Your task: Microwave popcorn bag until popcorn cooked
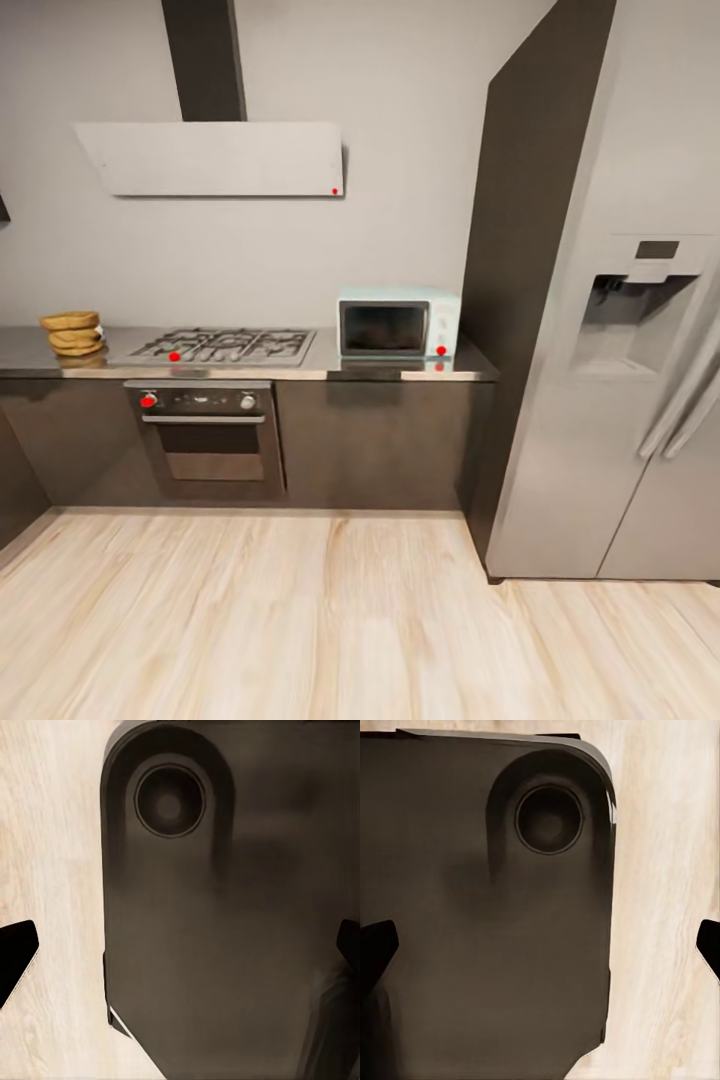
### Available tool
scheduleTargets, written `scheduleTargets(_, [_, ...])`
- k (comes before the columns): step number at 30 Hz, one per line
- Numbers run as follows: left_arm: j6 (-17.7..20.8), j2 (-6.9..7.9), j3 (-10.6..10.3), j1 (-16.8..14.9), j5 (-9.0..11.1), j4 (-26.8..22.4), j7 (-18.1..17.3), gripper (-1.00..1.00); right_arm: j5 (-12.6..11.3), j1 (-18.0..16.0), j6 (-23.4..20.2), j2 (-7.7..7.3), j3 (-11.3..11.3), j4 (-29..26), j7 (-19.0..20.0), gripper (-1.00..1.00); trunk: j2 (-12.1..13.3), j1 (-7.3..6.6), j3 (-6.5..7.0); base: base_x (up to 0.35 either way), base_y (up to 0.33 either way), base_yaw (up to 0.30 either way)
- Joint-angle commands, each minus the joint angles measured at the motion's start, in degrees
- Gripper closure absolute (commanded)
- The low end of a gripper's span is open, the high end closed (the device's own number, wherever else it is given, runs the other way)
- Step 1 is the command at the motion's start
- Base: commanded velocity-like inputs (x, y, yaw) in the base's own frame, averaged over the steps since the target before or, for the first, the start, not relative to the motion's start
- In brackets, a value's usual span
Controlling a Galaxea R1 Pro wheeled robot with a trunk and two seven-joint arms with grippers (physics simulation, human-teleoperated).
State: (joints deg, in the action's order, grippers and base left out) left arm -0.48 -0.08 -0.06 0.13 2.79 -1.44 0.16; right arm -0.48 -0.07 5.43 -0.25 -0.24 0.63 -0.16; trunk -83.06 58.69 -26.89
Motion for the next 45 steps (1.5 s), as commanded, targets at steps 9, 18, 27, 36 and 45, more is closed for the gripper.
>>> scheduleTargets(9, [0.04, -0.01, -0.03, -0.01, 0.37, -0.06, 0.02, -1.0, 0.22, -0.02, 0.28, 0.07, 0.07, 0.07, -0.02, -1.0, -0.02, 0.04, -0.03, 0.332, 0.0, 0.0])
scheduleTargets(18, [0.04, -0.01, -0.03, -0.02, 0.37, -0.06, 0.02, -1.0, 0.28, -0.02, 0.28, 0.07, 0.07, 0.07, -0.02, -1.0, -0.02, 0.04, -0.03, 0.332, 0.0, 0.0])
scheduleTargets(27, [-0.04, -0.01, -0.03, -0.01, 0.37, -0.06, 0.02, -1.0, 0.22, -0.02, 0.28, 0.01, 0.07, 0.07, -0.02, -1.0, -0.02, 0.04, -0.03, 0.332, 0.0, 0.0])
scheduleTargets(36, [-0.43, 0.13, -0.03, 0.0, 0.37, -0.06, 0.02, -1.0, 0.22, -0.02, 0.32, 0.05, 0.07, 0.07, -0.02, -1.0, -0.02, 0.04, -0.03, 0.332, 0.0, 0.0])
scheduleTargets(45, [-0.52, 0.16, 0.07, -0.01, 0.37, -0.06, 0.02, -1.0, 0.22, -0.02, 0.3, -0.01, 0.07, 0.07, -0.02, -1.0, -0.02, 0.04, -0.03, 0.332, 0.0, 0.0])
